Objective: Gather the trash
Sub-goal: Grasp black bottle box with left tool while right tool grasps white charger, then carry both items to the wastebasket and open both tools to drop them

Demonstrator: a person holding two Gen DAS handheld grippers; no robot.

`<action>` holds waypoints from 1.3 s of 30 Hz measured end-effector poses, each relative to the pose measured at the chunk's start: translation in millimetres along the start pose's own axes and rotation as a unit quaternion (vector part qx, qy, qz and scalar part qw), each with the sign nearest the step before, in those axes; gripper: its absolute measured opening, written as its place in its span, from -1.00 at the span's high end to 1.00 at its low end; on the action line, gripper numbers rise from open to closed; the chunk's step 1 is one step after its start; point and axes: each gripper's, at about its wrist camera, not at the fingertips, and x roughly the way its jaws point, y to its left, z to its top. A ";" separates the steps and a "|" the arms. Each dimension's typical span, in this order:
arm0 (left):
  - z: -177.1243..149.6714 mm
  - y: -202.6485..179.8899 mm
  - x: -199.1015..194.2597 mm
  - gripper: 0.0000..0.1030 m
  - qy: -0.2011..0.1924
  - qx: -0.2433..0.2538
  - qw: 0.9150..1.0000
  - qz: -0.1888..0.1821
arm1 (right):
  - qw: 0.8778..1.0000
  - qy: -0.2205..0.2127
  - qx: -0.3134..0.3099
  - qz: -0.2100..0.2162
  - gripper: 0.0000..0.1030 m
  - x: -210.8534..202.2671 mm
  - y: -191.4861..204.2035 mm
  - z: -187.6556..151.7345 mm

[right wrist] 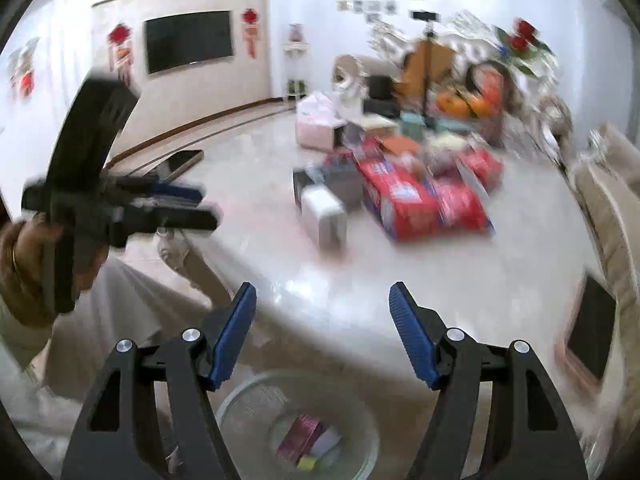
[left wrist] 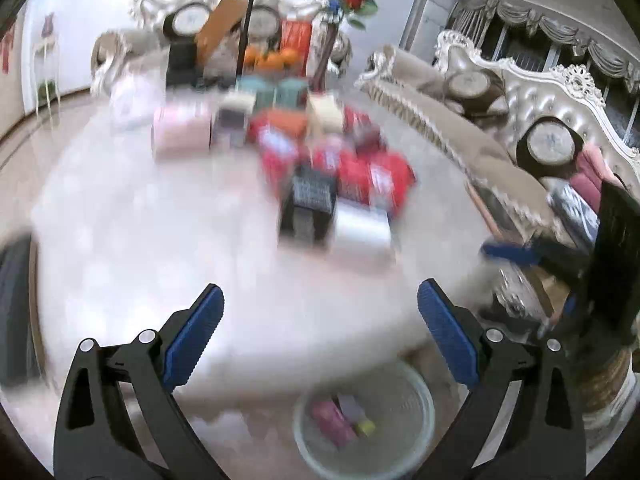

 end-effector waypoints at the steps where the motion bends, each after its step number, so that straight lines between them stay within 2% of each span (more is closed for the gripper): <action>1: 15.9 1.6 9.1 -0.84 0.002 -0.001 1.000 -0.001 | 1.000 0.004 -0.006 0.012 -0.27 12.5 -5.1 7.0; 3: 47.1 6.6 35.0 -0.84 0.016 -0.011 1.000 -0.006 | 0.999 0.012 -0.022 0.025 -0.26 33.4 -5.7 19.3; 5: 65.1 10.9 55.9 -0.84 0.039 -0.018 0.999 -0.011 | 0.999 0.018 -0.033 0.028 -0.26 46.3 -3.6 27.9; 8: 67.9 5.8 88.8 -0.84 0.082 -0.008 0.996 0.015 | 0.999 0.027 -0.029 0.034 -0.26 49.1 -6.2 30.6; 12: 61.2 1.3 120.3 -0.84 0.127 0.007 0.992 -0.005 | 0.998 0.028 -0.030 0.040 -0.26 45.9 -8.2 35.1; 15: 60.6 6.2 132.1 -0.84 0.140 0.009 0.990 0.000 | 0.998 0.037 -0.035 0.039 -0.26 56.4 -6.8 39.5; 19: 65.3 12.3 134.2 -0.82 0.141 0.014 0.990 0.005 | 0.998 0.050 -0.029 0.038 -0.22 70.8 -9.5 42.1; 20: 65.6 13.1 134.5 -0.73 0.141 0.020 0.990 0.006 | 0.997 0.054 -0.025 0.040 -0.12 73.9 -10.5 42.3; 21: 65.5 11.7 134.5 -0.54 0.141 0.030 0.989 0.016 | 0.997 0.058 -0.022 0.043 -0.05 76.1 -11.2 42.2; 23: 65.8 12.4 133.2 -0.26 0.136 0.041 0.990 0.024 | 0.997 0.068 -0.021 0.041 0.15 80.4 -11.6 40.5; 24: 65.4 16.0 131.1 -0.08 0.133 0.039 0.990 0.024 | 0.997 0.070 -0.022 0.038 0.18 81.0 -11.0 39.4; 26: 65.0 24.6 128.0 0.17 0.125 0.025 0.992 0.015 | 0.996 0.078 -0.024 0.035 0.36 83.4 -9.7 34.8; 27: 64.0 29.6 125.3 0.19 0.119 0.017 0.993 0.005 | 0.997 0.071 -0.026 0.028 0.38 81.3 -8.9 32.5; 30: 57.9 28.3 116.3 0.21 0.106 0.032 0.994 0.018 | 0.998 0.065 -0.013 0.022 0.44 73.3 -9.3 27.1; 36: 48.6 25.7 74.7 0.22 0.068 0.016 0.997 -0.014 | 0.997 0.045 0.040 0.040 0.44 40.6 -15.7 16.5; 39: 48.6 27.7 62.8 0.22 0.061 0.012 0.998 -0.013 | 0.997 0.028 0.059 0.034 0.44 22.4 -19.1 15.5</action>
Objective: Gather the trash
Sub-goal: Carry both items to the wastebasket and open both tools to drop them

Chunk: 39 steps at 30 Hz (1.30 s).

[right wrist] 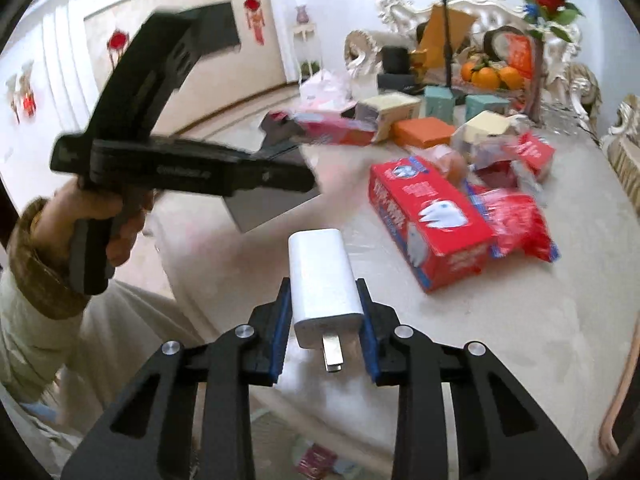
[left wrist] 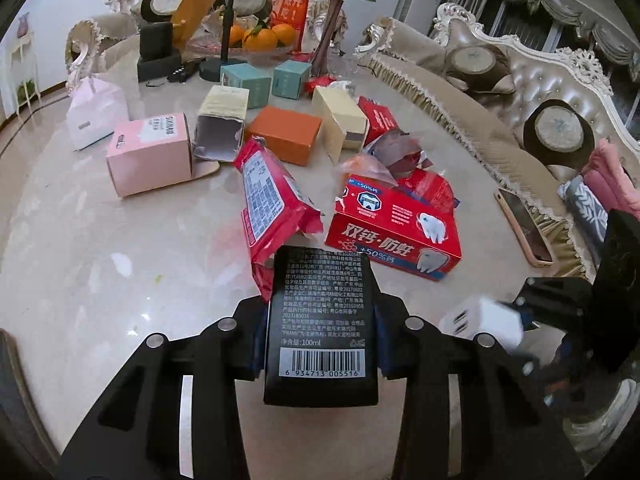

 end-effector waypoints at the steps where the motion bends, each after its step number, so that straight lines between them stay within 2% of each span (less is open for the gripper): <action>1: -0.3 1.8 -2.8 0.22 -0.001 -0.004 1.000 0.001 | 1.000 -0.004 0.009 -0.003 0.44 -4.7 -2.2 -0.3; 3: -3.6 3.6 -7.6 0.22 0.001 -0.010 1.000 -0.005 | 1.000 -0.011 0.018 -0.011 0.44 -11.2 -4.6 -1.2; 5: -7.8 1.5 -10.2 0.22 0.005 -0.003 1.000 0.006 | 1.000 -0.009 0.020 -0.009 0.44 -13.7 -4.3 -2.7; 13: -29.0 0.5 9.4 0.22 0.050 0.001 0.999 0.017 | 1.000 0.002 0.006 -0.015 0.44 -8.6 6.5 -6.9; 16: -31.4 0.0 7.4 0.20 0.046 0.004 0.999 0.017 | 1.000 0.006 0.010 -0.015 0.44 -7.2 4.4 -9.0; 23: -42.1 -7.4 4.0 -0.06 0.039 0.022 0.998 0.031 | 1.000 0.004 0.018 -0.011 0.44 -3.3 0.2 -6.2; 26: -48.8 -6.7 -1.9 -0.06 0.030 0.007 0.999 0.029 | 1.000 0.005 0.016 -0.012 0.44 -4.0 2.5 -8.0; 27: -50.9 -5.6 -3.7 0.16 0.026 0.000 0.999 0.030 | 1.000 0.005 0.015 -0.011 0.44 -4.7 2.5 -8.5; 28: -53.9 -6.5 -5.9 0.19 0.025 0.000 0.999 0.036 | 1.000 0.004 0.016 -0.009 0.44 -5.8 2.3 -9.6; 32: -64.6 -15.4 -12.5 0.20 0.024 0.017 0.999 0.023 | 1.000 0.000 0.026 -0.008 0.44 -7.3 -4.6 -13.0; 36: -63.1 -4.2 -36.5 0.20 -0.007 -0.017 1.000 -0.011 | 0.999 -0.004 0.038 -0.012 0.44 -8.4 -13.6 -10.8; 39: -53.5 14.5 -59.5 0.20 -0.036 -0.051 0.996 -0.056 | 0.999 -0.006 0.048 -0.014 0.44 -8.8 -17.1 -8.7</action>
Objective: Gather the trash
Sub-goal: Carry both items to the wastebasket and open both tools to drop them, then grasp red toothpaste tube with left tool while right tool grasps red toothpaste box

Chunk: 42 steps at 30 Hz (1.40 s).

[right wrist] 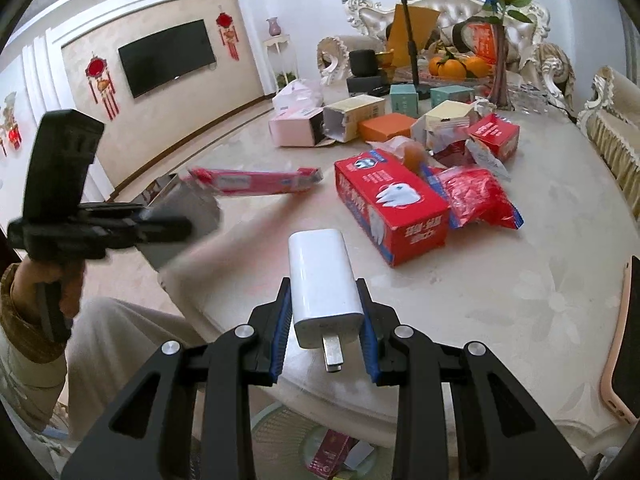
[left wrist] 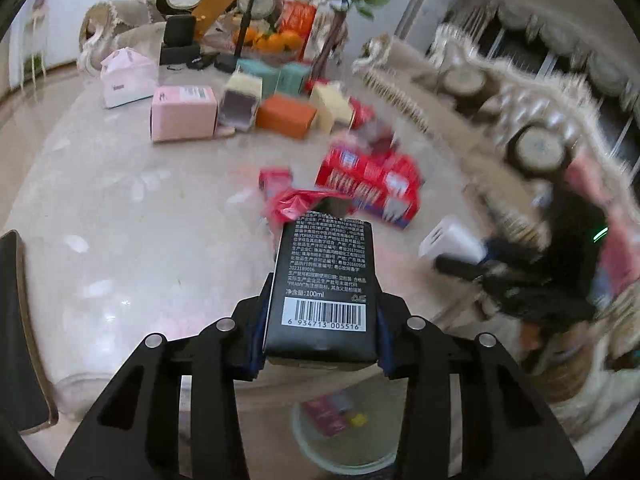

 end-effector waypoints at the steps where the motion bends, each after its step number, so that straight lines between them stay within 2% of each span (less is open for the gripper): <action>1: 2.8 3.4 -6.4 0.20 -0.009 -0.008 1.000 -0.010 | 1.000 -0.002 0.003 -0.003 0.44 -0.8 -0.4 0.8; 5: 19.5 23.7 -40.5 0.20 -0.064 -0.048 0.994 -0.074 | 1.000 -0.012 0.005 0.003 0.44 -7.3 3.8 -0.7; 9: 37.4 40.4 -68.0 0.20 -0.115 -0.079 0.983 -0.120 | 1.000 -0.013 0.008 0.004 0.44 -6.5 1.8 -2.5; 13: 51.2 30.8 -87.2 0.20 -0.138 -0.058 0.983 -0.108 | 1.000 -0.018 0.018 0.007 0.44 -10.8 -2.0 -0.4; 17: 42.0 4.4 -102.7 0.20 -0.131 -0.022 0.986 -0.102 | 0.999 -0.028 0.017 0.019 0.44 -36.3 7.9 -6.5; 19: 21.8 -19.9 -103.3 0.20 -0.108 0.006 0.990 -0.091 | 0.999 -0.028 0.012 0.031 0.44 -56.4 19.2 -20.4; 21: -7.8 -47.3 -91.9 0.20 -0.066 0.037 0.994 -0.084 | 0.999 -0.014 0.018 0.048 0.44 -74.2 29.7 -44.5; 24: -64.1 -79.3 -46.7 0.20 0.031 0.067 0.995 -0.065 | 0.998 0.037 0.042 0.032 0.44 -73.1 34.2 -80.2; 26: -106.3 -88.0 2.2 0.20 0.110 0.064 0.990 -0.057 | 0.994 0.088 0.068 0.003 0.44 -55.8 28.5 -112.5; 28: -136.3 -87.0 46.1 0.20 0.161 0.056 0.984 -0.046 | 0.985 0.142 0.095 -0.025 0.44 -29.8 17.5 -144.3; 30: -160.7 -83.4 90.6 0.20 0.202 0.056 0.978 -0.020 | 0.977 0.180 0.108 -0.032 0.44 -6.5 9.8 -167.0; 32: -179.9 -79.5 129.8 0.20 0.237 0.048 0.970 -0.016 | 0.968 0.217 0.117 -0.034 0.44 18.6 3.7 -185.4; 35: -196.9 -77.1 163.1 0.14 0.271 0.060 0.961 0.013 | 0.953 0.275 0.126 -0.031 0.40 49.1 -0.8 -200.1; 36: -203.3 -74.7 173.0 -0.16 0.288 0.066 0.955 0.031 | 0.951 0.280 0.129 -0.029 0.35 52.2 -1.4 -201.1; 37: -208.5 -74.6 175.6 -0.40 0.297 0.069 0.951 0.046 | 0.951 0.279 0.128 -0.036 0.14 54.3 0.0 -199.8; 38: -211.8 -71.7 177.5 -0.71 0.301 0.071 0.949 0.061 | 0.952 0.277 0.125 -0.042 0.03 55.4 -0.2 -198.7; 39: -212.5 -66.9 177.6 -0.72 0.298 0.075 0.949 0.076 | 0.953 0.273 0.125 -0.049 -0.10 55.6 -0.1 -196.7; 42: -211.2 -63.7 168.7 -0.73 0.269 0.082 0.955 0.088 | 0.953 0.261 0.145 -0.052 -0.11 50.2 -7.2 -192.8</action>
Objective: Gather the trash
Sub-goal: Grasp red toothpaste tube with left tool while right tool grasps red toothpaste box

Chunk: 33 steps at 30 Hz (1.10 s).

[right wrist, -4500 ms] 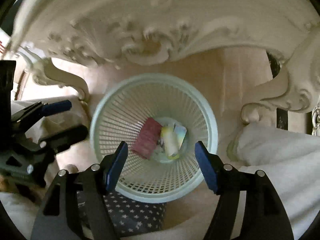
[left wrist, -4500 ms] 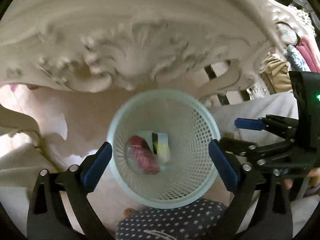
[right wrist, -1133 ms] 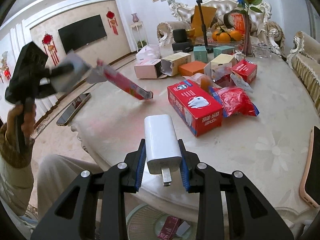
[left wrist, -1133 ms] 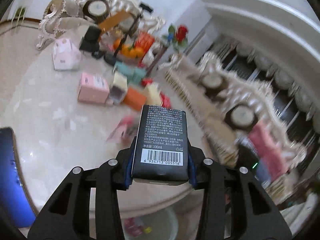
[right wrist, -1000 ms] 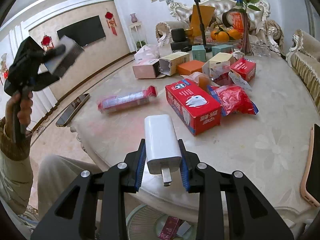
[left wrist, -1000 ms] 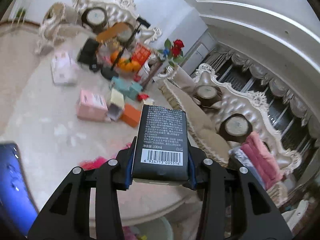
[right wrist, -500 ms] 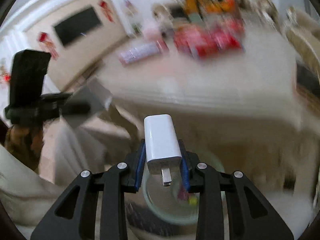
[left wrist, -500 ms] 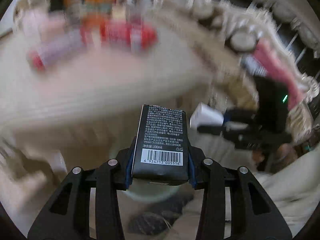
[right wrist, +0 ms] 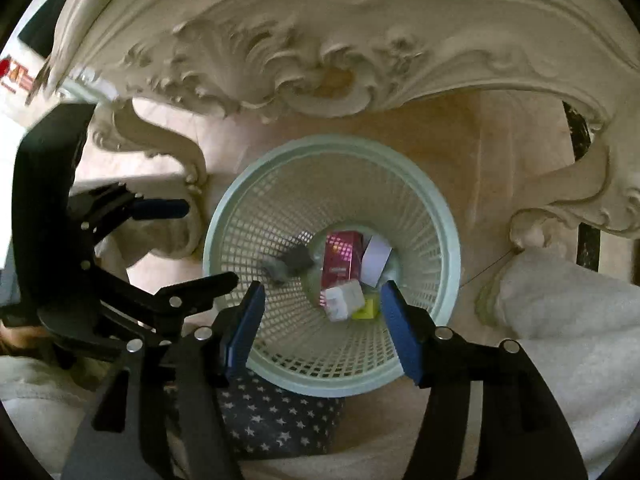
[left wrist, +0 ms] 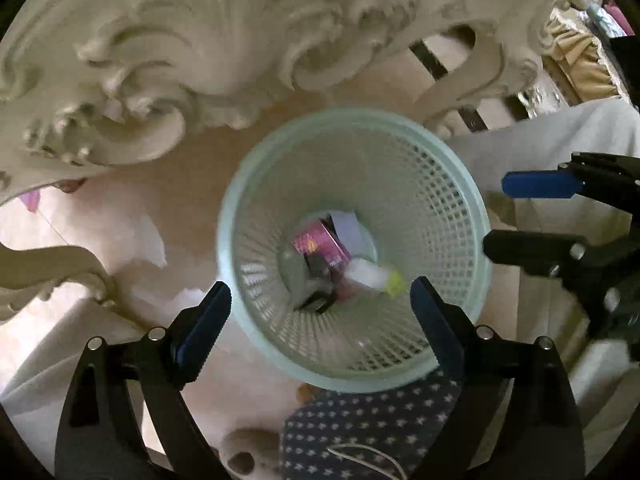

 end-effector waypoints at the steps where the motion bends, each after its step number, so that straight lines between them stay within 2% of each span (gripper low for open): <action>1: -1.4 2.2 -4.4 -0.74 -0.010 -0.003 1.000 -0.005 | 1.000 -0.007 0.008 0.000 -0.11 -6.4 -1.9 -0.3; 5: -6.6 1.1 -43.6 -0.77 -0.071 0.007 0.997 -0.013 | 0.998 -0.056 -0.001 0.010 -0.11 -50.5 -1.5 -1.7; 7: -11.1 2.1 -83.7 -0.77 -0.109 0.014 0.994 -0.012 | 0.994 -0.107 -0.020 0.019 -0.11 -90.0 6.2 1.4; 9: -9.7 6.7 -129.0 -0.77 -0.149 0.026 0.988 -0.029 | 0.985 -0.165 -0.040 0.022 -0.11 -124.1 11.7 9.3; 10: -7.1 12.4 -149.5 -0.77 -0.173 0.032 0.984 -0.023 | 0.977 -0.203 -0.058 0.020 -0.11 -143.9 15.2 16.2; 11: -2.7 18.4 -168.0 -0.77 -0.195 0.037 0.980 -0.009 | 0.967 -0.240 -0.080 0.017 -0.11 -160.8 18.9 26.2; 13: 14.9 37.6 -202.4 -0.77 -0.235 0.049 0.970 0.040 | 0.949 -0.288 -0.131 0.022 -0.11 -177.0 24.8 50.7; 14: 29.3 51.2 -216.6 -0.77 -0.257 0.052 0.962 0.075 | 0.941 -0.301 -0.157 0.013 -0.11 -179.0 29.0 68.8; 16: 52.6 71.5 -229.2 -0.77 -0.279 0.052 0.952 0.116 | 0.932 -0.311 -0.185 -0.001 -0.11 -175.4 32.6 103.8; 17: 65.7 82.6 -232.2 -0.77 -0.284 0.051 0.949 0.126 | 0.932 -0.306 -0.193 0.005 -0.11 -171.8 34.0 122.9; 21: 119.2 129.4 -231.5 -0.77 -0.270 0.046 0.956 0.104 | 0.934 -0.281 -0.219 0.012 -0.11 -157.6 39.1 176.5; 23: 136.3 145.9 -224.9 -0.77 -0.255 0.048 0.960 0.100 | 0.932 -0.278 -0.231 0.000 -0.11 -154.8 41.8 185.4; 26: 150.7 153.2 -215.1 -0.77 -0.236 0.061 0.965 0.101 | 0.936 -0.262 -0.233 0.008 -0.11 -150.5 42.1 202.8; 30: 168.5 151.8 -193.3 -0.77 -0.211 0.087 0.969 0.096 | 0.940 -0.244 -0.237 -0.007 -0.11 -140.1 46.3 209.6; 33: 177.6 148.6 -182.4 -0.77 -0.191 0.104 0.970 0.106 | 0.940 -0.236 -0.244 -0.024 -0.11 -132.1 48.8 215.7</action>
